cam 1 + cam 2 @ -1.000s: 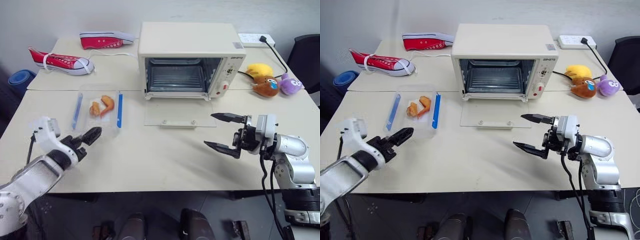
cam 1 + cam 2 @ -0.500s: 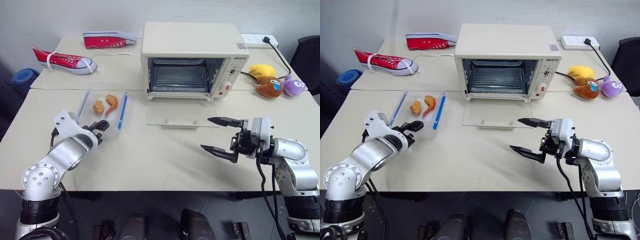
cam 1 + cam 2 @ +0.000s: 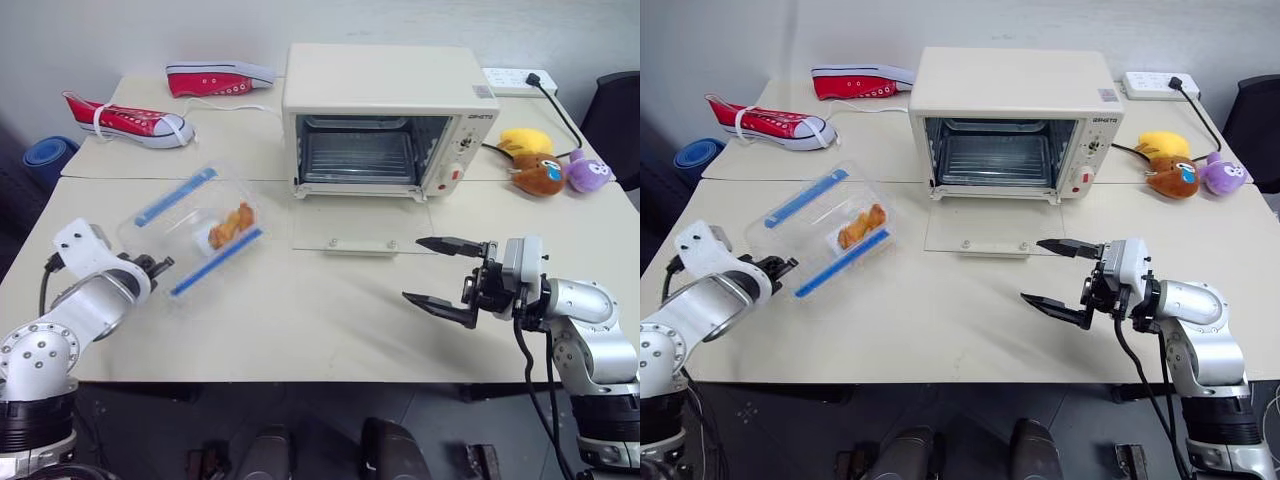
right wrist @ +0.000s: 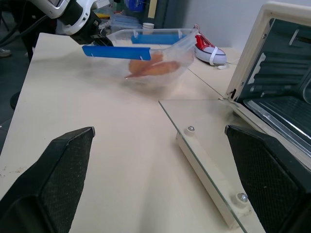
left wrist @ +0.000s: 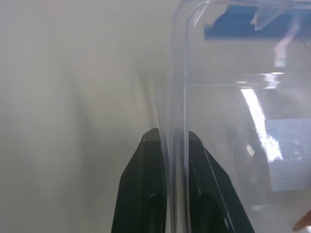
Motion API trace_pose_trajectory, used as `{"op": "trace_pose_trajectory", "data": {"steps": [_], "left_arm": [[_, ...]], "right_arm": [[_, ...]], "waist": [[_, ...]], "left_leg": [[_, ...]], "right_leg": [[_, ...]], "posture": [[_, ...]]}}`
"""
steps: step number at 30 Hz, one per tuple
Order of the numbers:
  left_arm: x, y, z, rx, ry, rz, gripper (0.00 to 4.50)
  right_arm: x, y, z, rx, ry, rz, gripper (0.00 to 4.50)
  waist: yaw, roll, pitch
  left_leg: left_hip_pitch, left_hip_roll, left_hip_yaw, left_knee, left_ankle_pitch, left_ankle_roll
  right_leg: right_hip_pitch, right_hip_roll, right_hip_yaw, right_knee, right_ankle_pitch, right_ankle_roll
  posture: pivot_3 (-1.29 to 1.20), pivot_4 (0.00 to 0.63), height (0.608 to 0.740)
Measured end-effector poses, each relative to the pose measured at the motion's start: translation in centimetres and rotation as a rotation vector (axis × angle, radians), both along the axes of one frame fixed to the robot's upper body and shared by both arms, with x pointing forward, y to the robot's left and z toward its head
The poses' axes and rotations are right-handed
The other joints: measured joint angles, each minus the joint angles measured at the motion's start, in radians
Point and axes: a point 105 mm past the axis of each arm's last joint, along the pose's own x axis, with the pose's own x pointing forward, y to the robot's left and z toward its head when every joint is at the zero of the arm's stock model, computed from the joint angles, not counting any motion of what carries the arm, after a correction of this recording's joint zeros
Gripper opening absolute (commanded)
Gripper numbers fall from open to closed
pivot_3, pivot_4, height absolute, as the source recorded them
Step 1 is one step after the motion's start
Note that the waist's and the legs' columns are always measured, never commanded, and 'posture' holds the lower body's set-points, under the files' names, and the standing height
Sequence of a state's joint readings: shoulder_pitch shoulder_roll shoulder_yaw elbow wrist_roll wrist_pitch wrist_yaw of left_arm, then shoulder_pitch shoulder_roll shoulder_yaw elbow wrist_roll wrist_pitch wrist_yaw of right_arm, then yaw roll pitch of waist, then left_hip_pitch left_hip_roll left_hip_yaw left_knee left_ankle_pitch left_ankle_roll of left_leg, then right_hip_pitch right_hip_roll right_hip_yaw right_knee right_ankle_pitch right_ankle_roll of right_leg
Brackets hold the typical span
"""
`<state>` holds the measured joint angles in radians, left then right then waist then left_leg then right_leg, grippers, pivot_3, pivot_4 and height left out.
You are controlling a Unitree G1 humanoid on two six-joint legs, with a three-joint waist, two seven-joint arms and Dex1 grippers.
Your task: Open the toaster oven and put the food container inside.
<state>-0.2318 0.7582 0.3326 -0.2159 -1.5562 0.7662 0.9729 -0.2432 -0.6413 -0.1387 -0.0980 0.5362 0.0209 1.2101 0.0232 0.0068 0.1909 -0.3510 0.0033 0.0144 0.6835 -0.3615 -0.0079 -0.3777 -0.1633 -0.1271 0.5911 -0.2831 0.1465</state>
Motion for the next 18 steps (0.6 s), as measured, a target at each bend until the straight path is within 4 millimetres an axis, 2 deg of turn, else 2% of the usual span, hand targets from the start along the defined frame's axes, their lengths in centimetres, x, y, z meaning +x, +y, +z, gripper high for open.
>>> {"op": "trace_pose_trajectory", "data": {"steps": [4,8,14,18], "left_arm": [[0.5,0.7,2.1,0.114,-0.019,-0.125,0.04],[1.4,-0.7,5.3,0.171,-0.065,-0.294,0.04],[3.8,-7.9,8.4,0.195,-0.088,-0.639,0.04],[5.2,-11.7,8.7,0.193,-0.074,-0.757,0.04]], "right_arm": [[-0.2,-0.6,-0.6,-0.006,0.022,-0.024,4.50],[-0.2,-2.0,-0.4,-0.018,0.013,-0.079,4.50],[-1.2,-4.8,-1.8,-0.024,0.054,-0.207,4.50],[-2.1,-5.3,-2.6,-0.027,0.079,-0.254,4.50]], "waist": [[0.004,0.000,0.000],[0.005,0.000,0.000],[0.008,-0.001,0.000],[-0.001,-0.001,0.001]], "left_leg": [[-0.001,0.000,-0.001,0.000,0.000,0.000],[-0.001,-0.001,-0.001,0.000,0.000,0.000],[-0.002,-0.001,-0.001,0.000,0.000,0.000],[-0.001,-0.001,0.001,-0.001,0.000,0.000]], "right_leg": [[-0.001,0.000,-0.001,0.000,0.000,0.000],[-0.001,0.000,-0.001,0.000,0.000,0.000],[-0.001,0.000,-0.001,0.000,0.000,0.000],[-0.001,0.000,0.000,0.000,0.000,0.000]], "posture": [[0.00,0.150,0.740],[0.00,0.150,0.740],[0.00,0.150,0.740],[0.00,0.150,0.740]]}}
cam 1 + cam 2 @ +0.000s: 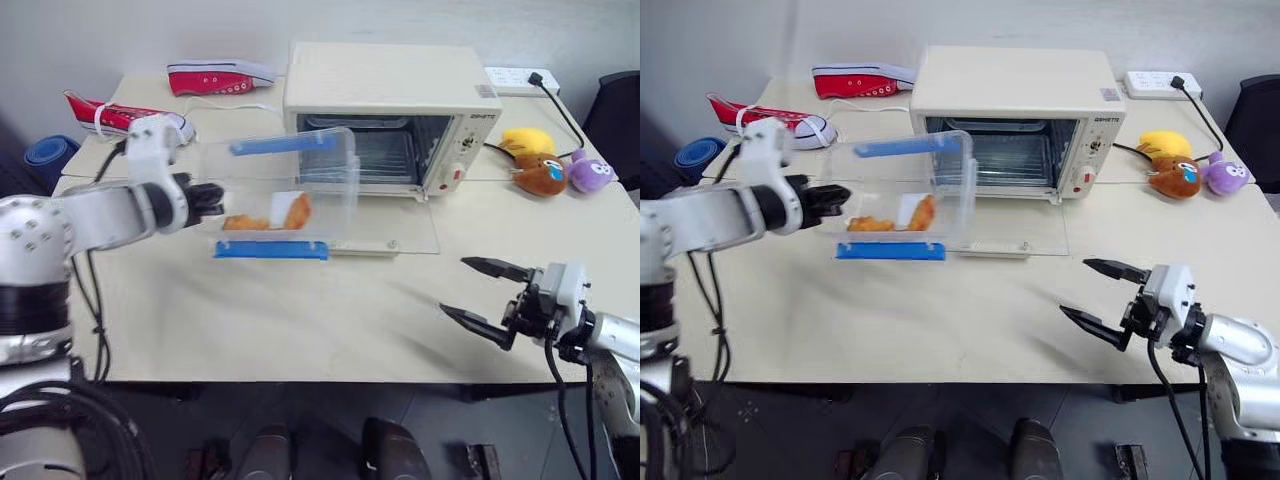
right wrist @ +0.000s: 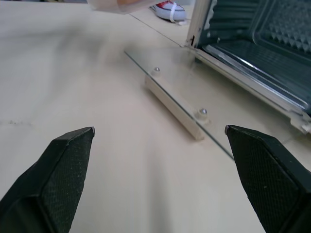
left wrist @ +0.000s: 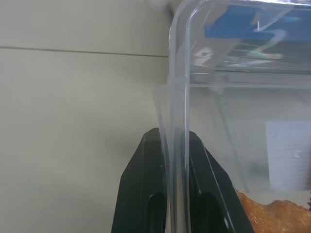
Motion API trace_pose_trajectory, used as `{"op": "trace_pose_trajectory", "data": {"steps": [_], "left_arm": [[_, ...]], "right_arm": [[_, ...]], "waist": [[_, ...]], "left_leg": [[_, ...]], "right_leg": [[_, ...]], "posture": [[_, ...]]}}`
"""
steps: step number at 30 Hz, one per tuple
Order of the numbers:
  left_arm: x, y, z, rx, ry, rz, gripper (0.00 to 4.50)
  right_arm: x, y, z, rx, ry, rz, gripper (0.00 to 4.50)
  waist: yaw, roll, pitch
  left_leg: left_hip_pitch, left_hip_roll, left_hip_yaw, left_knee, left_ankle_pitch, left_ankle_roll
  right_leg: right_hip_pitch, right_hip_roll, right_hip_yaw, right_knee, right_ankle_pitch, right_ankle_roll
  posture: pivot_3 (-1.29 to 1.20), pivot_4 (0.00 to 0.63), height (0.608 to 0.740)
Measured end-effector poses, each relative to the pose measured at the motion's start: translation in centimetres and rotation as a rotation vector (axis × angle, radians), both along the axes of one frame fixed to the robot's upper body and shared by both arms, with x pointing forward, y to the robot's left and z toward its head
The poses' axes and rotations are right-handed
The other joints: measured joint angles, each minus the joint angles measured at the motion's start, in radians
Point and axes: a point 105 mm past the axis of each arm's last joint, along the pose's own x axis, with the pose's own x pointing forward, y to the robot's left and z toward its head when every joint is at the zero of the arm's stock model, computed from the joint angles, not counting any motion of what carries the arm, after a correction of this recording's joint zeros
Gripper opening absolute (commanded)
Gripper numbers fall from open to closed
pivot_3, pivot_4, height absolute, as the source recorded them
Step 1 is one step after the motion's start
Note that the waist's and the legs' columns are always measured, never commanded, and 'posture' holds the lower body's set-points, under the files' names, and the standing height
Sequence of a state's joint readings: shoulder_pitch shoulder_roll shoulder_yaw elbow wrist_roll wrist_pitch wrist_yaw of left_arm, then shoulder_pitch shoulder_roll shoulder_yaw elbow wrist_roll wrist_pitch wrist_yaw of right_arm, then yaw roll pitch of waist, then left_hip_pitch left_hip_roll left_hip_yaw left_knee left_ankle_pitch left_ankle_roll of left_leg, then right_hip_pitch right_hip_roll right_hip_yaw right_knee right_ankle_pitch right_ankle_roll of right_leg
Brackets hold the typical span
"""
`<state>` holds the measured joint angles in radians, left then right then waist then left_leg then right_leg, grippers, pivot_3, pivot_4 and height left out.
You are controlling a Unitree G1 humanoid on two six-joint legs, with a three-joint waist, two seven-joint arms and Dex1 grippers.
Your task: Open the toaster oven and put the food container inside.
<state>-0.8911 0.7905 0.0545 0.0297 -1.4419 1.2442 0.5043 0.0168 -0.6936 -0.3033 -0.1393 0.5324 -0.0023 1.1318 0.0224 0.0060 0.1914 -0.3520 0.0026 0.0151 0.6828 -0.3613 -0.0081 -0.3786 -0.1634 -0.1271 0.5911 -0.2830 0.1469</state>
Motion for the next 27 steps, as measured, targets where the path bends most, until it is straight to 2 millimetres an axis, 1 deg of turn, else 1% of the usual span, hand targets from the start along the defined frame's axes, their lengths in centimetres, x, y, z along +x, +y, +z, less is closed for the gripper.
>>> {"op": "trace_pose_trajectory", "data": {"steps": [2,4,8,11,17,18,21,24,27], "left_arm": [[0.5,-2.4,-0.8,0.011,0.039,-0.065,0.04],[1.3,-4.6,-2.0,0.016,0.075,-0.099,0.04],[2.6,-7.1,-3.0,0.025,0.091,-0.107,0.04],[3.6,-8.3,-3.1,0.029,0.076,-0.090,0.04],[4.8,-8.9,-3.0,0.031,0.058,-0.039,0.04],[5.0,-9.0,-3.0,0.020,0.057,-0.030,0.76],[5.2,-9.5,-2.9,-0.014,0.058,-0.038,1.65],[5.4,-10.1,-2.4,-0.031,0.046,-0.042,2.58],[5.4,-10.1,-2.5,-0.035,0.046,-0.042,3.50]], "right_arm": [[-0.5,-0.1,-0.1,0.003,-0.002,-0.022,4.50],[-0.9,0.1,-0.1,0.018,-0.011,-0.037,4.50],[-1.5,0.5,-0.5,0.040,-0.007,-0.062,4.50],[-1.8,0.8,-0.7,0.062,-0.007,-0.085,4.50],[-2.1,1.0,-0.7,0.080,-0.012,-0.111,4.50],[-2.2,0.9,-0.8,0.081,-0.010,-0.115,4.50],[-2.2,0.9,-0.9,0.087,-0.009,-0.125,4.50],[-2.2,0.9,-0.8,0.089,-0.017,-0.126,4.50],[-2.2,0.9,-0.8,0.090,-0.020,-0.131,4.50]], "waist": [[0.001,0.000,0.000],[0.003,0.000,0.000],[0.005,-0.001,0.001],[0.003,-0.001,0.001],[0.004,-0.001,0.001],[0.005,-0.001,0.001],[0.006,-0.002,0.001],[0.007,-0.002,0.001],[0.006,-0.002,0.001]], "left_leg": [[0.000,0.000,0.001,0.000,0.000,0.000],[0.000,0.000,0.000,0.000,0.000,0.000],[-0.001,0.000,0.001,0.000,0.000,0.000],[0.000,0.000,0.001,0.000,0.000,0.000],[0.000,0.000,0.001,0.001,0.000,0.001],[0.000,0.000,0.001,0.000,0.000,0.001],[0.000,0.000,0.001,0.001,0.000,0.001],[0.000,0.000,0.001,0.001,0.000,0.001],[0.000,0.000,0.001,0.001,0.000,0.001]], "right_leg": [[0.000,0.000,0.000,0.000,0.000,0.000],[0.000,0.000,0.000,0.000,0.000,0.000],[0.000,0.000,0.000,0.000,0.000,0.000],[0.000,0.000,0.000,0.000,0.000,0.000],[0.000,0.000,0.001,0.000,0.000,0.001],[0.000,0.000,0.000,0.000,0.000,0.001],[0.000,0.000,0.000,0.000,0.000,0.001],[0.000,0.000,0.000,0.000,0.000,0.001],[0.000,0.000,0.000,0.000,0.000,0.001]], "posture": [[0.00,0.150,0.740],[0.00,0.150,0.740],[0.00,0.150,0.740],[0.00,0.150,0.740],[0.00,0.150,0.740],[0.00,0.150,0.740],[0.00,0.150,0.740],[0.00,0.150,0.740],[0.00,0.150,0.740]]}}
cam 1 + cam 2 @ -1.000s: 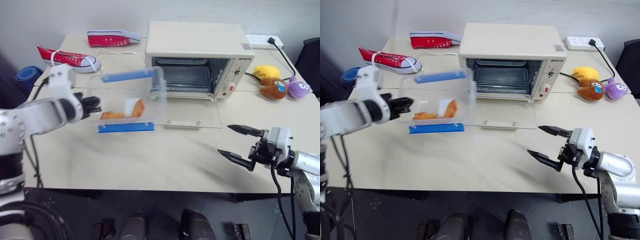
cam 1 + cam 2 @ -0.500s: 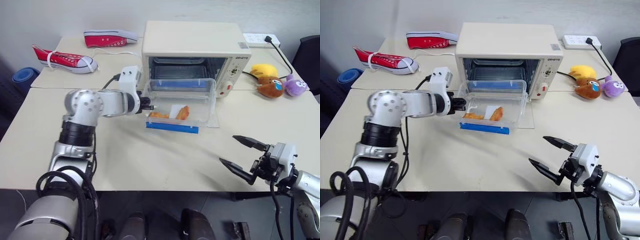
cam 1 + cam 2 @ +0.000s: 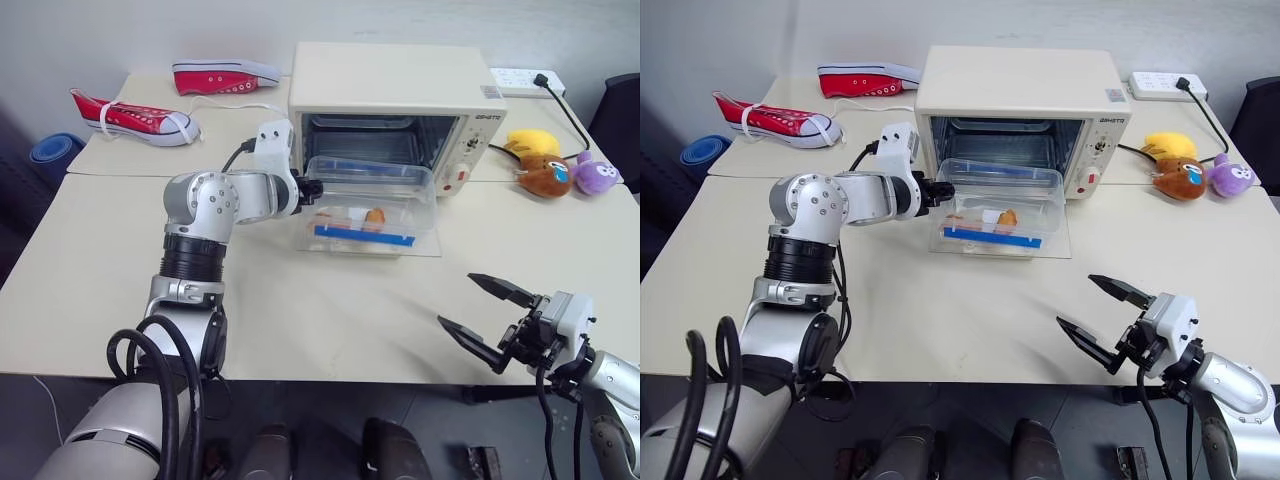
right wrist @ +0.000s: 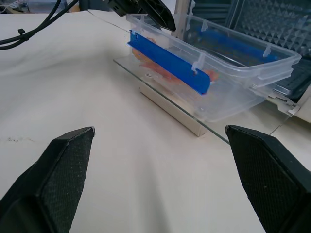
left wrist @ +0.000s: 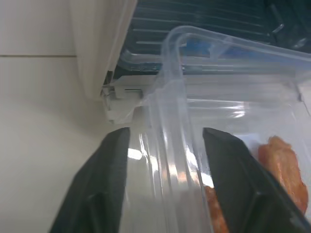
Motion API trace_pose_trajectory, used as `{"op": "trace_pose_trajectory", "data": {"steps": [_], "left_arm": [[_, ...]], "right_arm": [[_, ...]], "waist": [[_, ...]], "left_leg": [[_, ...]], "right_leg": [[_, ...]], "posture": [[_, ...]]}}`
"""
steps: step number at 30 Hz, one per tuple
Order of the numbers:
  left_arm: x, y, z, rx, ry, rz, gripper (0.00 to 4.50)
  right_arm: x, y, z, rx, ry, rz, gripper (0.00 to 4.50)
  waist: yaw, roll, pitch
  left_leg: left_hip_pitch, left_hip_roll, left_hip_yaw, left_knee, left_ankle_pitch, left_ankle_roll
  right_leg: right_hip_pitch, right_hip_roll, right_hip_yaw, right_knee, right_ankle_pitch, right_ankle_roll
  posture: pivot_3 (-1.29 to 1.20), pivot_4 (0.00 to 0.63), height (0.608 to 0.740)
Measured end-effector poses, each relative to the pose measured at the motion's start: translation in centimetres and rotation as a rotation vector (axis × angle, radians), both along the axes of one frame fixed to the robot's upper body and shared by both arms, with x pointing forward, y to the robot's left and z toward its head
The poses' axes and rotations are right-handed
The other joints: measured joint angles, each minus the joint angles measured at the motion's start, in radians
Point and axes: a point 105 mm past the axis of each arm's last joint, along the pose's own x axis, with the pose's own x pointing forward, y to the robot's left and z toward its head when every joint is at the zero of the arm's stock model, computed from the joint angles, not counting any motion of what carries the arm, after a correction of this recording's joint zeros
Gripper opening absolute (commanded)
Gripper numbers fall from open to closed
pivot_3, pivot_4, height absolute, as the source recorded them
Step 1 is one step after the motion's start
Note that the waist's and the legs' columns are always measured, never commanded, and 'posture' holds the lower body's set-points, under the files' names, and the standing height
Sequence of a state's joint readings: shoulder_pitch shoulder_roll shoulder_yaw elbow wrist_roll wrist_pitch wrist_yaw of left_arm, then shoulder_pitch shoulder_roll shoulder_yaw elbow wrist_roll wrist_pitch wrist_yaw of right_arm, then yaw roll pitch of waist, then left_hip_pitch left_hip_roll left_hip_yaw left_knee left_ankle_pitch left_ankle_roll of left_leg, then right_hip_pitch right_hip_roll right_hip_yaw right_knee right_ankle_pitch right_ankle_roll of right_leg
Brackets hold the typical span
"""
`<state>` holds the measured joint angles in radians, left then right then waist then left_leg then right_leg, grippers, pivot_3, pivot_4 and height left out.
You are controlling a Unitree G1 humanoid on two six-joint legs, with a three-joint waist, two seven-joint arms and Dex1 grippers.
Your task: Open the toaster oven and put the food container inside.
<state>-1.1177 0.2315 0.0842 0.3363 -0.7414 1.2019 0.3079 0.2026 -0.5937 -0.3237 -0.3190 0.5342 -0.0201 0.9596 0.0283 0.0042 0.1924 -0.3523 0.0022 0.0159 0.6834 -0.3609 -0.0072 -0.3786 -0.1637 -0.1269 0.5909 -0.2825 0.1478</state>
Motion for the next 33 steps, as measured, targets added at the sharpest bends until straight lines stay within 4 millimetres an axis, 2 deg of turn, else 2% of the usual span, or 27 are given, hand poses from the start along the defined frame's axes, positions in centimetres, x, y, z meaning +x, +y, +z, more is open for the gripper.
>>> {"op": "trace_pose_trajectory", "data": {"steps": [1,5,9,11,12,14,16,19,22,23,24,26,30,33], "left_arm": [[0.0,0.1,0.0,-0.007,0.001,-0.002,3.79],[-0.7,0.5,0.7,-0.029,-0.008,-0.074,3.79],[-1.2,3.6,2.2,-0.038,-0.108,-0.114,3.79],[-1.6,6.6,2.3,0.027,-0.171,-0.119,3.41],[-1.9,8.7,1.7,0.077,-0.197,-0.127,3.19],[-3.1,10.7,0.7,0.135,-0.263,-0.221,2.64],[-5.3,10.3,-0.9,0.204,-0.341,-0.450,2.01],[-7.5,9.3,-3.5,0.242,-0.355,-0.669,1.22],[-8.9,7.6,-6.2,0.232,-0.368,-0.814,0.25],[-9.2,7.0,-6.7,0.226,-0.375,-0.840,0.02],[-9.3,6.3,-7.0,0.215,-0.395,-0.864,0.00],[-9.4,4.4,-7.0,0.160,-0.444,-0.891,0.00],[-7.6,-0.1,-6.5,0.018,-0.523,-0.826,0.00],[-6.2,-1.7,-6.1,-0.003,-0.545,-0.762,0.00]], "right_arm": [[0.0,0.0,0.0,0.000,0.000,-0.001,4.50],[0.1,-0.1,0.1,0.005,-0.002,-0.017,4.50],[1.0,0.0,0.9,0.037,-0.006,-0.043,4.50],[1.3,0.2,1.2,-0.008,-0.006,-0.031,4.11],[1.6,0.1,1.3,-0.048,0.003,-0.031,3.87],[2.2,0.4,1.2,-0.083,0.031,-0.015,3.26],[2.9,1.3,0.8,-0.095,0.073,0.027,2.59],[3.7,2.7,0.4,-0.117,0.101,0.082,1.68],[5.2,3.3,0.1,-0.142,0.128,0.097,0.65],[5.5,3.4,0.1,-0.148,0.128,0.096,0.37],[6.1,3.5,0.0,-0.159,0.130,0.094,0.03],[7.1,3.8,0.0,-0.170,0.125,0.085,0.03],[9.6,4.5,0.1,-0.159,0.113,0.054,0.03],[11.1,4.5,0.4,-0.174,0.114,0.041,0.03]], "waist": [[0.000,0.000,0.000],[-0.003,0.000,0.000],[-0.010,0.000,0.000],[-0.014,0.001,0.000],[-0.017,0.001,0.000],[-0.015,0.001,0.000],[-0.009,0.001,0.000],[0.006,0.001,0.000],[0.009,0.001,0.000],[0.009,0.001,0.000],[0.008,0.001,0.000],[0.007,0.001,0.000],[0.001,0.000,0.000],[-0.006,0.000,0.000]], "left_leg": [[0.000,0.000,0.000,0.000,0.000,0.000],[0.000,0.000,0.000,0.000,0.000,0.000],[0.000,0.001,0.000,-0.001,0.000,0.000],[0.000,0.001,0.002,-0.001,0.000,0.000],[0.000,0.001,0.003,-0.001,0.000,0.000],[-0.001,0.001,0.004,-0.001,0.000,0.000],[-0.002,0.001,0.004,-0.001,0.000,0.000],[-0.002,0.001,0.004,0.001,0.000,0.000],[-0.003,0.001,0.004,0.001,0.000,0.001],[-0.003,0.001,0.004,0.001,0.000,0.001],[-0.003,0.001,0.004,0.001,0.000,0.001],[-0.003,0.001,0.004,0.001,0.000,0.002],[-0.004,0.000,0.004,0.003,0.001,0.003],[-0.004,0.000,0.004,0.002,0.001,0.003]], "right_leg": [[0.000,0.000,0.000,0.000,0.000,0.000],[0.000,0.000,0.000,0.000,0.000,0.000],[-0.001,0.000,0.000,0.001,0.000,0.000],[-0.003,0.000,0.002,0.001,0.000,0.000],[-0.004,0.000,0.004,0.001,0.000,0.000],[-0.005,0.001,0.004,0.001,0.000,0.000],[-0.005,0.001,0.004,0.001,0.000,0.000],[-0.005,0.000,0.003,0.000,0.000,0.000],[-0.005,0.000,0.003,0.001,0.001,0.000],[-0.005,0.000,0.003,0.001,0.001,0.000],[-0.005,0.000,0.003,0.001,0.001,0.000],[-0.005,0.000,0.003,0.001,0.001,0.000],[-0.006,0.000,0.003,0.002,0.001,0.001],[-0.007,0.000,0.003,0.002,0.001,0.001]], "posture": [[0.00,0.150,0.740],[0.00,0.150,0.740],[0.00,0.150,0.740],[0.00,0.150,0.740],[0.00,0.150,0.740],[0.00,0.150,0.740],[0.00,0.150,0.740],[0.00,0.150,0.740],[0.00,0.150,0.740],[0.00,0.150,0.740],[0.00,0.150,0.740],[0.00,0.150,0.740],[0.00,0.150,0.740],[0.00,0.150,0.740]]}}
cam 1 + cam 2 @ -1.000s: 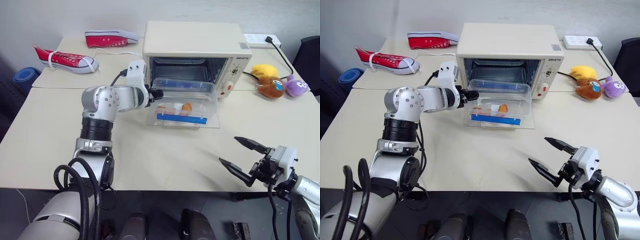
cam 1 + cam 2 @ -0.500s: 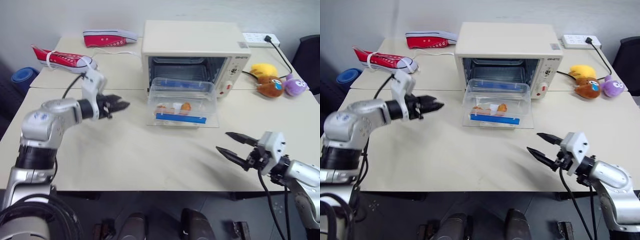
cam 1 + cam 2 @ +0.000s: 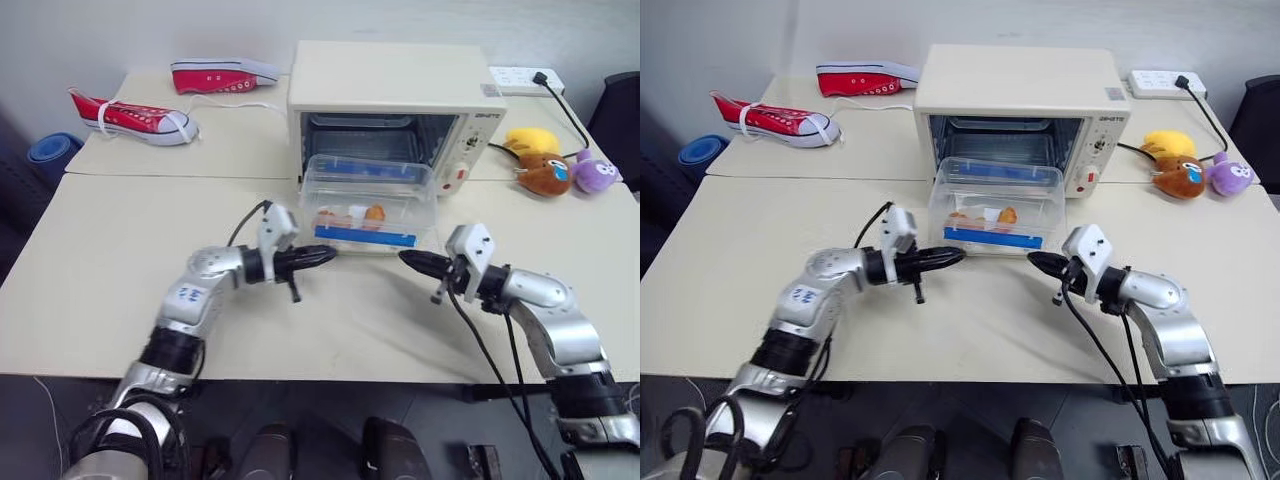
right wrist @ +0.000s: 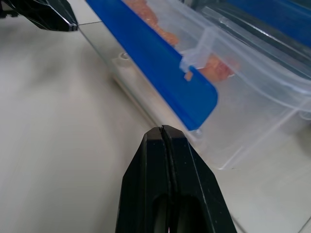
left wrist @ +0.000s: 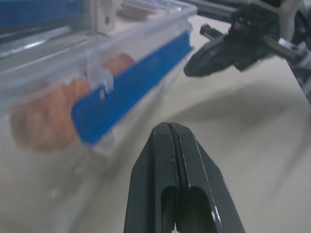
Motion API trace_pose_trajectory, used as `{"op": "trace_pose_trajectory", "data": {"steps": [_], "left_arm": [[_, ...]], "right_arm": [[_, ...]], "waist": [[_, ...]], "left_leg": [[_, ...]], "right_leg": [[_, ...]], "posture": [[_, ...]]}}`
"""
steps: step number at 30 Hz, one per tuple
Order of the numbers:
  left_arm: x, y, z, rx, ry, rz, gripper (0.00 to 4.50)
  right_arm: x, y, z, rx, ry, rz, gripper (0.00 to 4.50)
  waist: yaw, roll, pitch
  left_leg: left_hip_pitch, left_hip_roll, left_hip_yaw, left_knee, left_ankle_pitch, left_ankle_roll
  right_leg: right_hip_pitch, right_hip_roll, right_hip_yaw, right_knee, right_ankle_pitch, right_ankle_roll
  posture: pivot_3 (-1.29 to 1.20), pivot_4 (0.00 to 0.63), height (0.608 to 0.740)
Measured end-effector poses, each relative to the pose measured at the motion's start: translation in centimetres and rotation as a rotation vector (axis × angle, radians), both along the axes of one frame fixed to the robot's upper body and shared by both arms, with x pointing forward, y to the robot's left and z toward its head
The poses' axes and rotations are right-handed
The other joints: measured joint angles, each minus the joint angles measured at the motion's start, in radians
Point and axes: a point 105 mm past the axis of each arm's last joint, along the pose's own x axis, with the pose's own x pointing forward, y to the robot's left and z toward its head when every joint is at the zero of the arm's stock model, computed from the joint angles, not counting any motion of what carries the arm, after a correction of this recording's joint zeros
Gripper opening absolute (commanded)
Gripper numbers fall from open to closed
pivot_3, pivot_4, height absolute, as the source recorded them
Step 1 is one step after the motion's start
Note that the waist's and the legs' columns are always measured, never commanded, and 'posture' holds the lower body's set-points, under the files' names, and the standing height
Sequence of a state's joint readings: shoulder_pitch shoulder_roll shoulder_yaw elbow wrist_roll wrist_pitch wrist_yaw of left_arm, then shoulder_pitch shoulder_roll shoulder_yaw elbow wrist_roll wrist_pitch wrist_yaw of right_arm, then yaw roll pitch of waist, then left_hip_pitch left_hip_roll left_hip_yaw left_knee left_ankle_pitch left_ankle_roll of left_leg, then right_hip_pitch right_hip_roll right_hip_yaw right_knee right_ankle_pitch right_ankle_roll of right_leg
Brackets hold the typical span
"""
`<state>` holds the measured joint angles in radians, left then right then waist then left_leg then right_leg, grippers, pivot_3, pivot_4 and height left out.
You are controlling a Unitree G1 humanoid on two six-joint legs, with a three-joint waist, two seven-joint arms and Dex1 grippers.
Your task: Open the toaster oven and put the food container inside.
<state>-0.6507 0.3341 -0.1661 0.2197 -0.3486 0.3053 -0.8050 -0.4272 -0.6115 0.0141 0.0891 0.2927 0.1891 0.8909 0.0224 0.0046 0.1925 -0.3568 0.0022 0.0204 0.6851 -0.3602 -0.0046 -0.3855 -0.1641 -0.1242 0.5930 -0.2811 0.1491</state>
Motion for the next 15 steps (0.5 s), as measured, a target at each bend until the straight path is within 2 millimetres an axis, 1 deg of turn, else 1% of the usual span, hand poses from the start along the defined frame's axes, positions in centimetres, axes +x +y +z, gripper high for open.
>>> {"op": "trace_pose_trajectory", "data": {"steps": [3,4,5,8,11,15], "left_arm": [[1.0,-0.7,0.3,-0.028,0.010,0.040,0.00],[1.6,-0.8,0.1,-0.025,0.011,0.066,0.00],[2.5,-0.9,0.0,-0.020,0.016,0.108,0.00],[4.2,-0.9,0.5,-0.009,-0.010,0.177,0.00],[5.7,-0.4,0.9,-0.005,-0.035,0.252,0.00],[7.6,-0.2,1.6,-0.043,-0.041,0.342,0.00]], "right_arm": [[1.6,0.0,0.4,0.000,-0.005,-0.028,0.03],[2.3,0.1,0.5,0.006,-0.007,-0.037,0.03],[3.4,0.2,1.0,0.016,-0.020,-0.059,0.03],[5.0,0.2,1.9,0.013,-0.061,-0.085,0.03],[6.2,0.2,2.0,0.016,-0.075,-0.110,0.03],[7.7,1.1,2.0,0.040,-0.092,-0.137,0.03]], "waist": [[-0.010,0.000,0.000],[-0.013,0.000,0.000],[-0.018,0.000,0.000],[-0.024,0.000,0.000],[-0.026,0.000,0.000],[-0.030,0.000,0.000]], "left_leg": [[-0.001,0.000,0.001,-0.001,0.000,0.000],[0.000,0.000,0.001,-0.001,0.000,0.000],[-0.001,0.000,0.002,-0.001,0.000,0.000],[-0.003,0.000,0.002,-0.001,0.000,0.000],[-0.005,0.000,0.002,-0.001,0.000,0.000],[-0.008,0.000,0.001,-0.001,0.001,0.000]], "right_leg": [[-0.002,0.000,0.000,0.000,0.000,0.000],[-0.002,0.000,0.000,0.001,0.000,0.000],[-0.003,0.000,0.000,0.001,0.000,0.000],[-0.005,0.000,0.001,0.001,0.000,0.000],[-0.006,0.000,0.000,0.001,0.000,0.000],[-0.009,0.000,-0.001,0.001,0.000,0.000]], "posture": [[0.00,0.150,0.740],[0.00,0.150,0.740],[0.00,0.150,0.740],[0.00,0.150,0.740],[0.00,0.150,0.740],[0.00,0.150,0.740]]}}
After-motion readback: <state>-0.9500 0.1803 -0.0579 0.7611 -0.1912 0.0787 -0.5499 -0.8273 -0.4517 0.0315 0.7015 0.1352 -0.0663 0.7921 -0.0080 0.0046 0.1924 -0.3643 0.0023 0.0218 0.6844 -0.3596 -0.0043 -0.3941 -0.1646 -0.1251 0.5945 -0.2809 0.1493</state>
